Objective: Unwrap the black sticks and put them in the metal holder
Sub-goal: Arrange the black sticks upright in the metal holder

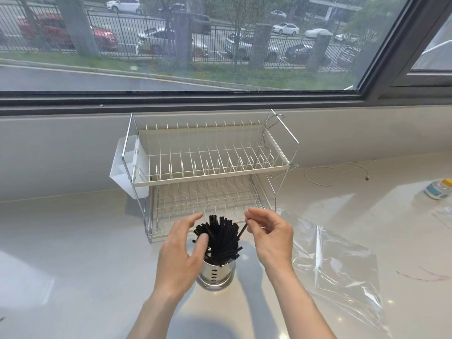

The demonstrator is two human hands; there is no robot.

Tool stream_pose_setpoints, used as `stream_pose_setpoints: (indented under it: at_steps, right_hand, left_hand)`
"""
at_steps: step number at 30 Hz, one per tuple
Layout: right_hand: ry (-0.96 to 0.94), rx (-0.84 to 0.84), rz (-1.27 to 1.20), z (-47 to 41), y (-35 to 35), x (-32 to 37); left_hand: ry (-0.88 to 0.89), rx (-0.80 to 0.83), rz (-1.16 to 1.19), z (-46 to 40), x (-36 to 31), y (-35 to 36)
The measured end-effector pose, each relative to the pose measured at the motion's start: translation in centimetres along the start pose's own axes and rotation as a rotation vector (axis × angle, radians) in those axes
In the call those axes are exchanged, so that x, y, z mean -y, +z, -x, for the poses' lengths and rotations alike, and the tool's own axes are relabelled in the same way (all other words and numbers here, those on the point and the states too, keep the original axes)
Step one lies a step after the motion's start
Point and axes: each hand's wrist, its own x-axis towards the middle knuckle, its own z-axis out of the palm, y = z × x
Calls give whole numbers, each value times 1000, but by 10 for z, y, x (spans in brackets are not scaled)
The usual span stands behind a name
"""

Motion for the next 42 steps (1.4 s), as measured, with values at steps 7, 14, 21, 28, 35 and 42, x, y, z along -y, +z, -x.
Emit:
stream_pose_setpoints:
  at_steps: [7,14,21,28,35,42]
  right_hand:
    - [-90,38,116,9,7,-1]
    - [-128,79,299,6,6,-5]
    - [-134,217,447,8,24,-12]
    - [-100,142,436,8,30,-13]
    - [-51,178,438,4,33,-11]
    - [15,138,386,4,33,-7]
  left_hand:
    - [120,168,-303,3,-5,12]
    - [19,-9,-220,-4,-9,12]
    - [-1,17,-255,-19,-13,21]
    - [-136,-83,-195,-23,-10,17]
    - [138,129,-277,-32,-19,26]
    - [-48,105,-318,-41,-24,37]
